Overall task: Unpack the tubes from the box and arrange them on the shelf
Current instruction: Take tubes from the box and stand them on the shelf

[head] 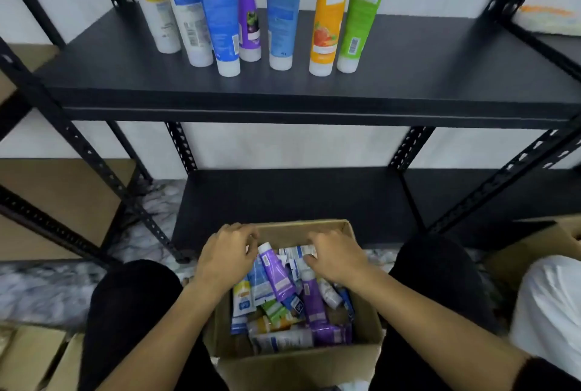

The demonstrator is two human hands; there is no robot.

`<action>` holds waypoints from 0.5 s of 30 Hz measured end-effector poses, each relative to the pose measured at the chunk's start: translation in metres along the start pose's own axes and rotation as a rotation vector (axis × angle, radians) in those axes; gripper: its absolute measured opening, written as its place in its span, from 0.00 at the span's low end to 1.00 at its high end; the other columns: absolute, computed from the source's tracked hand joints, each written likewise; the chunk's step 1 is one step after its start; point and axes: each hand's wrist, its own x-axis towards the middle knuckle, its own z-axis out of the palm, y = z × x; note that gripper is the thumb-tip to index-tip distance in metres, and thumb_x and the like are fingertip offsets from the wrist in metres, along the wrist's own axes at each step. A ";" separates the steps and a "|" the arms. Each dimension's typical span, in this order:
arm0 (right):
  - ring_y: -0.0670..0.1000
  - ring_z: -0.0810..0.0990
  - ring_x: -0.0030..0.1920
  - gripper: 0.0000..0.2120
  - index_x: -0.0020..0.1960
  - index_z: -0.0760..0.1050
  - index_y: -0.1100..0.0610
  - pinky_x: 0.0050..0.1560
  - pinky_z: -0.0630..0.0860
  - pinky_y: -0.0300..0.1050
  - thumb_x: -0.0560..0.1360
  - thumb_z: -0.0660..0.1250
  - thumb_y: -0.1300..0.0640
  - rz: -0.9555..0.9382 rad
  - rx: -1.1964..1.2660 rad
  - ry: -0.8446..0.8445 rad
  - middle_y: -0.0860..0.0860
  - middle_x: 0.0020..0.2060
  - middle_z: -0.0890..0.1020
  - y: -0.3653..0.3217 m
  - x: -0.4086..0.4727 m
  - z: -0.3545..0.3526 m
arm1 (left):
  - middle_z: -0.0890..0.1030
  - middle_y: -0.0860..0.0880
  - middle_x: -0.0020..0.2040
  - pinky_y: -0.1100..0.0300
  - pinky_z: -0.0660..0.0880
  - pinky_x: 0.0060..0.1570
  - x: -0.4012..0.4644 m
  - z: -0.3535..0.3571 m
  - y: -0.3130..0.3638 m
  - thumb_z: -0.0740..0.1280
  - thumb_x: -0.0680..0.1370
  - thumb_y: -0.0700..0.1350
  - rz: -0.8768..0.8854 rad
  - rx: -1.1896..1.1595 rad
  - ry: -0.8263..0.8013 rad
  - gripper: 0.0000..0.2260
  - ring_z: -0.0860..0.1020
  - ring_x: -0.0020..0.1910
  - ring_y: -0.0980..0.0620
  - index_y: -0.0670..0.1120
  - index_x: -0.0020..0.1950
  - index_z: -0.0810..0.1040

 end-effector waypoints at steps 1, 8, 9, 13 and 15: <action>0.57 0.78 0.61 0.19 0.66 0.75 0.54 0.59 0.76 0.52 0.78 0.65 0.47 0.020 0.022 -0.030 0.55 0.61 0.81 0.004 0.003 0.009 | 0.82 0.51 0.50 0.54 0.76 0.48 0.001 0.007 -0.002 0.66 0.77 0.45 -0.008 -0.008 -0.025 0.07 0.79 0.52 0.48 0.51 0.53 0.81; 0.56 0.79 0.56 0.13 0.61 0.76 0.53 0.50 0.75 0.46 0.79 0.63 0.49 0.146 0.121 -0.255 0.53 0.57 0.81 0.032 0.016 0.058 | 0.79 0.49 0.57 0.54 0.77 0.48 0.009 0.061 -0.016 0.63 0.80 0.48 -0.024 0.066 -0.338 0.10 0.79 0.53 0.49 0.54 0.62 0.76; 0.55 0.80 0.54 0.13 0.60 0.76 0.53 0.50 0.76 0.46 0.79 0.64 0.50 0.162 0.134 -0.286 0.53 0.56 0.81 0.036 0.016 0.065 | 0.79 0.48 0.58 0.53 0.77 0.48 0.009 0.070 -0.019 0.63 0.80 0.48 -0.023 0.094 -0.393 0.11 0.78 0.54 0.48 0.54 0.62 0.75; 0.54 0.80 0.53 0.13 0.61 0.76 0.53 0.52 0.78 0.48 0.78 0.65 0.52 0.199 0.171 -0.366 0.53 0.57 0.81 0.049 0.022 0.087 | 0.77 0.49 0.63 0.53 0.77 0.52 0.016 0.108 -0.023 0.63 0.80 0.46 0.046 0.148 -0.465 0.13 0.77 0.58 0.48 0.54 0.65 0.75; 0.54 0.80 0.52 0.13 0.62 0.75 0.52 0.51 0.78 0.49 0.78 0.64 0.52 0.195 0.191 -0.359 0.52 0.57 0.79 0.052 0.027 0.093 | 0.76 0.50 0.65 0.53 0.75 0.58 0.022 0.127 -0.022 0.64 0.80 0.45 0.116 0.184 -0.463 0.15 0.75 0.62 0.49 0.53 0.67 0.74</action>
